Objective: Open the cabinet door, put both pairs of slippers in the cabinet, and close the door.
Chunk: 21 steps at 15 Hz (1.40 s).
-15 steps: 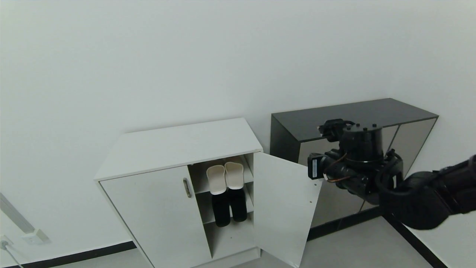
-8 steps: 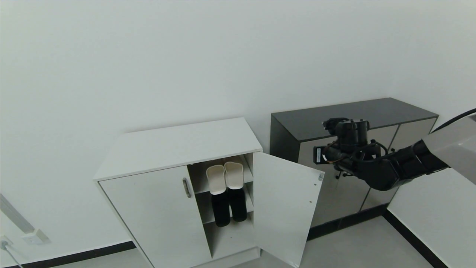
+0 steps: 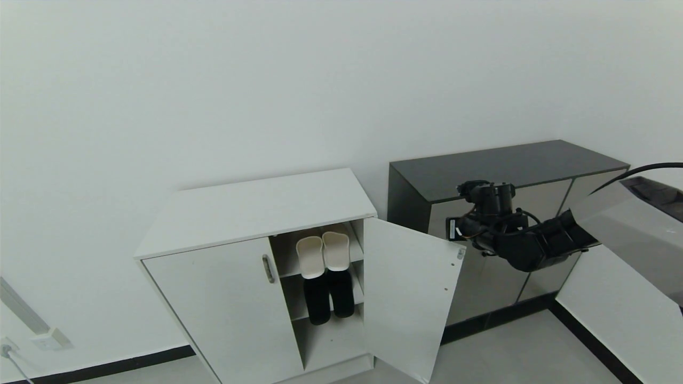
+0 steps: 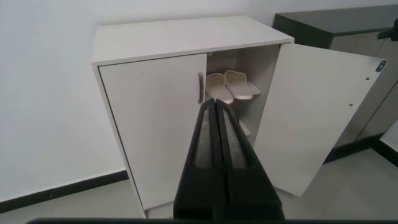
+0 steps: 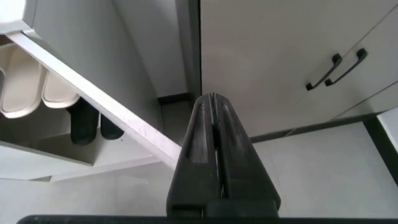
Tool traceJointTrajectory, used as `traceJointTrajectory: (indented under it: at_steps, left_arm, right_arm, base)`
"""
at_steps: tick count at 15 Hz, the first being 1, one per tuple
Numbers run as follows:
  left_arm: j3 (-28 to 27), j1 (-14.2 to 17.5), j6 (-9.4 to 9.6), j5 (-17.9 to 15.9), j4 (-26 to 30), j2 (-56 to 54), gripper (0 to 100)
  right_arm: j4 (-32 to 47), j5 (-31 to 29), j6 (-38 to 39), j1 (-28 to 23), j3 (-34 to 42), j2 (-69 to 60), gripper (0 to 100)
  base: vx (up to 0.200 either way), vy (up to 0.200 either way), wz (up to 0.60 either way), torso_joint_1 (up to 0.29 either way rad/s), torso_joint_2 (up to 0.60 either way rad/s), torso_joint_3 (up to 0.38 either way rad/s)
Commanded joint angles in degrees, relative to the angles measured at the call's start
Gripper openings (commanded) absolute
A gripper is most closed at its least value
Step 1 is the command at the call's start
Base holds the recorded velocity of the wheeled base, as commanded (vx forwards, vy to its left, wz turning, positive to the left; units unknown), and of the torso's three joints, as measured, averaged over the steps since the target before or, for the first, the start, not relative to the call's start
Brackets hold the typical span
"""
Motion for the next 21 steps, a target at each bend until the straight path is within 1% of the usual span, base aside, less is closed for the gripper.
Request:
traceJointTrajectory:
  at_steps: [1,4,11,17,21]
  left_arm:
    - [0.0,0.01,-0.02,0.04,-0.09,0.06,0]
    - [0.0,0.01,-0.02,0.04,0.0,0.06,0]
    - [0.0,0.01,-0.02,0.04,-0.09,-0.02,0]
    - [-0.09,0.01,-0.02,0.04,0.0,0.06,0]
    - [-0.09,0.01,-0.02,0.04,0.0,0.06,0]
  right_arm:
    - [1.6,0.01,-0.01,-0.1,-2.19,1.42,0]
    - [2.04,0.01,-0.01,-0.01,-3.07,1.95,0]
    - [3.97,0.01,-0.01,0.51,-1.57,0.89,0]
    - [3.97,0.01,-0.19,3.33,7.3,-5.61,0]
    - [3.44,0.01,-0.27,8.51,16.27,-12.12,0]
  base:
    - [0.0,0.0,0.0,0.0,0.0,0.0]
    - [0.0,0.0,0.0,0.0,0.0,0.0]
    - [0.0,0.0,0.0,0.0,0.0,0.0]
    - [0.0,0.0,0.0,0.0,0.0,0.0]
    - [0.0,0.0,0.0,0.0,0.0,0.0]
